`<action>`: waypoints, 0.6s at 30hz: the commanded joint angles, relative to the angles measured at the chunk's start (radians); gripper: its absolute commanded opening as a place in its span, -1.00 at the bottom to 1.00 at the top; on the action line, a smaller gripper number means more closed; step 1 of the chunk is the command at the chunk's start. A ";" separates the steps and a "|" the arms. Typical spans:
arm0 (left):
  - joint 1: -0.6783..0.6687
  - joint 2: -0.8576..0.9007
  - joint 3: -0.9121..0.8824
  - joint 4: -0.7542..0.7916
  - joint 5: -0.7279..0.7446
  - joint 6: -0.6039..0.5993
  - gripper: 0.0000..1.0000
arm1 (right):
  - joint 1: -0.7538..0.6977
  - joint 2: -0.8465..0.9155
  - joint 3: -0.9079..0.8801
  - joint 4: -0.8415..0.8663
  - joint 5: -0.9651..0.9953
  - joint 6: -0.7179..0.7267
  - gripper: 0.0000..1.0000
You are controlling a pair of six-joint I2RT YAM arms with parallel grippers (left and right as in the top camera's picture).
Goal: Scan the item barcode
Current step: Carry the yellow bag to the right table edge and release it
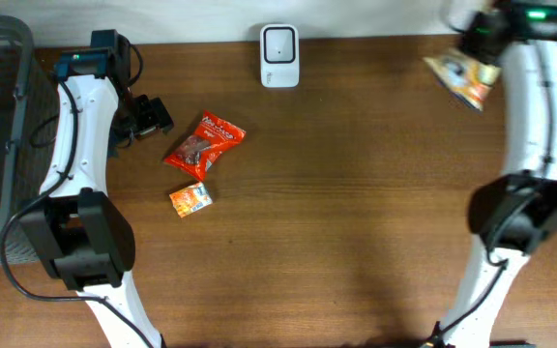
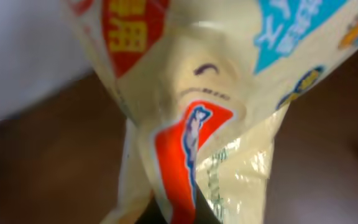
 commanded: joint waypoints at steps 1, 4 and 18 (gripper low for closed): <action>0.002 0.010 0.008 -0.001 0.004 -0.012 0.98 | -0.185 -0.001 -0.022 -0.082 0.021 0.040 -0.92; 0.002 0.010 0.008 -0.001 0.004 -0.012 0.98 | -0.397 0.036 -0.056 -0.128 0.031 0.040 -0.92; 0.002 0.010 0.008 -0.001 0.004 -0.012 0.98 | -0.488 -0.239 -0.220 -0.054 -0.642 -0.109 0.70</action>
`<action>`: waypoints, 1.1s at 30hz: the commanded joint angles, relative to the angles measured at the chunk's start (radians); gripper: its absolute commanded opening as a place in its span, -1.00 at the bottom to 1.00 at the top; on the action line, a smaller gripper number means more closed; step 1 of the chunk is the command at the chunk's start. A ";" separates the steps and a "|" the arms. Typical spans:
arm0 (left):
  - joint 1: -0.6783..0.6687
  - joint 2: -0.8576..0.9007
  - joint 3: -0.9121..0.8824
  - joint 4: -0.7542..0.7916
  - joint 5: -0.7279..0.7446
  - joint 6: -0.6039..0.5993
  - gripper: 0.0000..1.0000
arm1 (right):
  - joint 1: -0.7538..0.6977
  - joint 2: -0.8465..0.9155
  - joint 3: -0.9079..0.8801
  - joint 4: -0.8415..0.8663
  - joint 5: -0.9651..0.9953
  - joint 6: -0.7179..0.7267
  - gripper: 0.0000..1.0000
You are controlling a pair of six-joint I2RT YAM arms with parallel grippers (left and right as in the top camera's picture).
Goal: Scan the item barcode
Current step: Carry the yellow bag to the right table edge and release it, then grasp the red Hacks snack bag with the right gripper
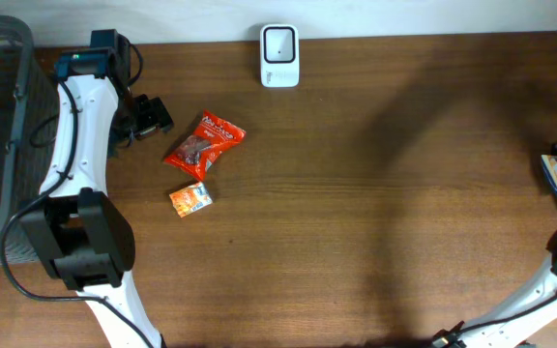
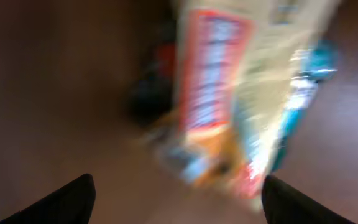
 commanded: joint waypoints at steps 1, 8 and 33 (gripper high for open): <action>0.002 0.009 0.008 -0.001 0.005 -0.012 0.98 | 0.130 -0.180 0.042 -0.029 -0.510 -0.181 0.70; 0.002 0.009 0.008 -0.001 0.005 -0.012 0.98 | 0.898 0.021 0.002 0.058 -0.507 -0.182 0.98; 0.002 0.009 0.008 -0.001 0.005 -0.012 0.98 | 1.066 0.131 0.002 -0.107 -0.186 -0.141 -0.92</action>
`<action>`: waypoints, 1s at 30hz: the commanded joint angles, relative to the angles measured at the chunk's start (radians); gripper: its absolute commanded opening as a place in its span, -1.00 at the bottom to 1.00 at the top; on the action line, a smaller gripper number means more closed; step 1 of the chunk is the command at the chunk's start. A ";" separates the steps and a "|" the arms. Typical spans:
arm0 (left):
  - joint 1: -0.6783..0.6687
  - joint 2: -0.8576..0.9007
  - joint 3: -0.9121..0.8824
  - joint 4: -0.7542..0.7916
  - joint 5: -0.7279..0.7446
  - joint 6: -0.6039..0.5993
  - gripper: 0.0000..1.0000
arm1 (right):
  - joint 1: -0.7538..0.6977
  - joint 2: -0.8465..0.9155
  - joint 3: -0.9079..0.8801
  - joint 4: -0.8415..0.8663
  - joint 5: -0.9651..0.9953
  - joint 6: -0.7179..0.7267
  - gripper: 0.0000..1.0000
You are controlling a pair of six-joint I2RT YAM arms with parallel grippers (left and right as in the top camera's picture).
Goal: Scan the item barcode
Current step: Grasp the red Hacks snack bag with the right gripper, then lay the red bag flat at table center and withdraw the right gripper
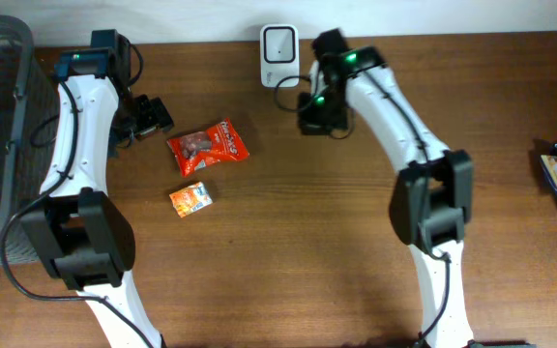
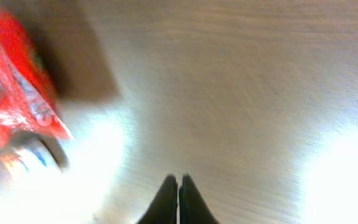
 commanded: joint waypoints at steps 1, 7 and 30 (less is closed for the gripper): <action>0.002 0.008 0.008 0.001 0.004 -0.009 0.98 | -0.011 -0.037 -0.004 -0.075 -0.009 -0.117 -0.92; 0.002 0.008 0.008 0.001 0.004 -0.009 0.98 | 0.172 0.051 -0.008 0.396 -0.222 -0.136 0.86; 0.002 0.008 0.008 0.001 0.004 -0.009 0.98 | 0.031 -0.013 -0.012 -0.227 0.276 -0.095 -0.01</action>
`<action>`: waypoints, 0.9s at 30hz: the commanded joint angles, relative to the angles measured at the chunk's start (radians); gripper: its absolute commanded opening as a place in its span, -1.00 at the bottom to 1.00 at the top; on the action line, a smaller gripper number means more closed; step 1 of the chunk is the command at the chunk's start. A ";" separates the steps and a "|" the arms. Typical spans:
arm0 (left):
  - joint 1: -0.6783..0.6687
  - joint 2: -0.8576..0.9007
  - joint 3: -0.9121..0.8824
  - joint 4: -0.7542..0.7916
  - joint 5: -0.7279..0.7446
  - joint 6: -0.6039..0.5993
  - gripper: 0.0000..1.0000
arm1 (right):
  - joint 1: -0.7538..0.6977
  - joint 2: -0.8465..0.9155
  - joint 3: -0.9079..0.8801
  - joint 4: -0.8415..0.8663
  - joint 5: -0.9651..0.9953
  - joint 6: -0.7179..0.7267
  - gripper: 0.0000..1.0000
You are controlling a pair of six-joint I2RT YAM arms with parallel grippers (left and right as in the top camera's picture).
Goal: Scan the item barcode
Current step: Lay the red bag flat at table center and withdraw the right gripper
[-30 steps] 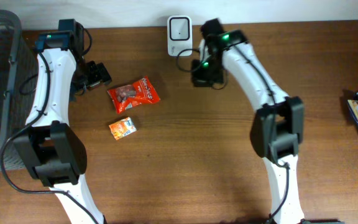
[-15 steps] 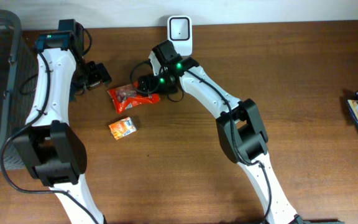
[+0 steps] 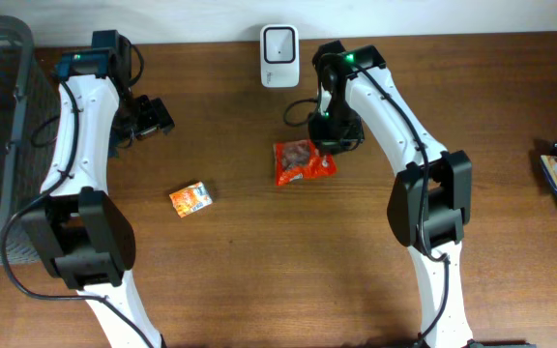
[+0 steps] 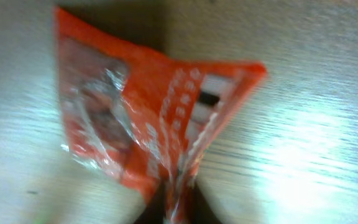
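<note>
In the right wrist view a red snack packet [image 4: 148, 118] with a clear window fills the frame, and my right gripper [image 4: 176, 208] is shut on its lower corner. From overhead, the red packet [image 3: 305, 161] hangs just below and left of the right gripper [image 3: 330, 135], in front of the white scanner [image 3: 279, 55] at the table's back edge. My left gripper [image 3: 149, 116] rests near the back left, holding nothing; its jaws are too dark to read.
A small orange packet [image 3: 190, 198] lies left of centre. A dark mesh basket stands at the far left. A yellow and blue snack bag lies at the right edge.
The right gripper was shut and empty beside the scanner, with the red packet lying on the table to the left. Now it is shut on the packet, which has moved right, in front of the scanner.
My right gripper held a yellow snack bag at the back right. Then the bag lay at the right edge with the gripper open. Later the gripper was shut and empty by the scanner, the red packet slightly turned. Now it grips the red packet.
</note>
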 commanded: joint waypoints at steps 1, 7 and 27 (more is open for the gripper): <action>0.003 0.003 0.008 -0.001 0.004 -0.009 0.98 | 0.006 -0.019 0.002 -0.077 0.138 -0.018 0.25; 0.003 0.003 0.008 -0.001 0.004 -0.009 0.98 | 0.013 -0.017 0.041 -0.055 0.047 -0.018 -0.63; 0.003 0.003 0.008 -0.001 0.004 -0.009 0.98 | 0.141 -0.019 -0.217 0.089 0.010 0.088 -0.67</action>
